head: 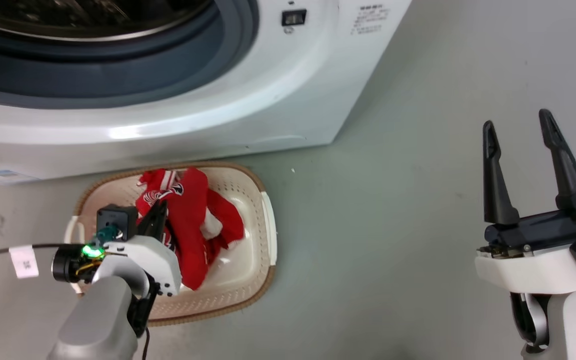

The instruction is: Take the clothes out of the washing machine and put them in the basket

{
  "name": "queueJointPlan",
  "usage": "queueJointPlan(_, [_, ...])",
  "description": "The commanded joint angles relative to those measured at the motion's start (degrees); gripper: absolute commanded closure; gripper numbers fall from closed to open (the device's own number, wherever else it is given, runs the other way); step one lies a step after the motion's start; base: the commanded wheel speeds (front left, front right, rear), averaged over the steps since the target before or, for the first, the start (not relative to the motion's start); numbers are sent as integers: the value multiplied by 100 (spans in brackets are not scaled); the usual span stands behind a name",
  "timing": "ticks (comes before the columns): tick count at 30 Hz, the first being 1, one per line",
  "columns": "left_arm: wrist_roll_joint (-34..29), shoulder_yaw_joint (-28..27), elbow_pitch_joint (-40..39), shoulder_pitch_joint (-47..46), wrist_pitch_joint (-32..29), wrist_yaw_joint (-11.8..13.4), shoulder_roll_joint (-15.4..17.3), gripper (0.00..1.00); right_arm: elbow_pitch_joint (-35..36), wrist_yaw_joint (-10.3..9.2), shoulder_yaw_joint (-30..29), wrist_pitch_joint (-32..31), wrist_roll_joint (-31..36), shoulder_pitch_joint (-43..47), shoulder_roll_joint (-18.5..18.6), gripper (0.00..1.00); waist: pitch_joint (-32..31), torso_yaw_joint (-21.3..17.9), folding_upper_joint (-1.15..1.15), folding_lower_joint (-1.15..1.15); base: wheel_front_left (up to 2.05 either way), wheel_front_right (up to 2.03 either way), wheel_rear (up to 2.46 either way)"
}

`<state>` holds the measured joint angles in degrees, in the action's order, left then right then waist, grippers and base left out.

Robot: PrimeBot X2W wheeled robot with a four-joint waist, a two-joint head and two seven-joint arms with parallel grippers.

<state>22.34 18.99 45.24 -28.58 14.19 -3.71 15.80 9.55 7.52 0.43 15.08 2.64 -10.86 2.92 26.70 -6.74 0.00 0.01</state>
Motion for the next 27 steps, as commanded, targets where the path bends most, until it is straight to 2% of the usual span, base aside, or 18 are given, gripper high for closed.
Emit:
queueJointPlan(1, [-56,16,194,-179,32,-13,8,100,34,-6,-12,14,-2,-104,-8,0,387,-233,0,-1,0,0,0])
queueJointPlan(12, [-64,-18,1783,-1147,91,-17,104,100,143,-6,-2,13,-217,-301,-9,0,1322,-604,0,-1,0,0,0])
queueJointPlan(16, [-175,39,1989,-1325,106,-15,154,100,170,-6,50,13,-258,-364,-9,0,1593,-683,0,-1,0,0,0])
queueJointPlan(24, [-274,7,2132,-1443,100,166,243,100,181,-7,100,13,-274,-489,-9,0,1805,-767,0,-1,0,0,0])
queueJointPlan(25, [-298,26,2190,-1444,102,174,218,97,162,-6,91,13,-263,-493,-9,0,1784,-761,0,-1,0,0,0])
queueJointPlan(26, [-326,50,2218,-1445,101,212,191,0,135,-7,77,13,-253,-486,-8,0,1754,-752,0,-1,0,0,0])
queueJointPlan(27, [-300,25,2225,-1444,101,229,151,0,106,-6,68,13,-240,-476,-9,0,1711,-734,0,-1,0,0,0])
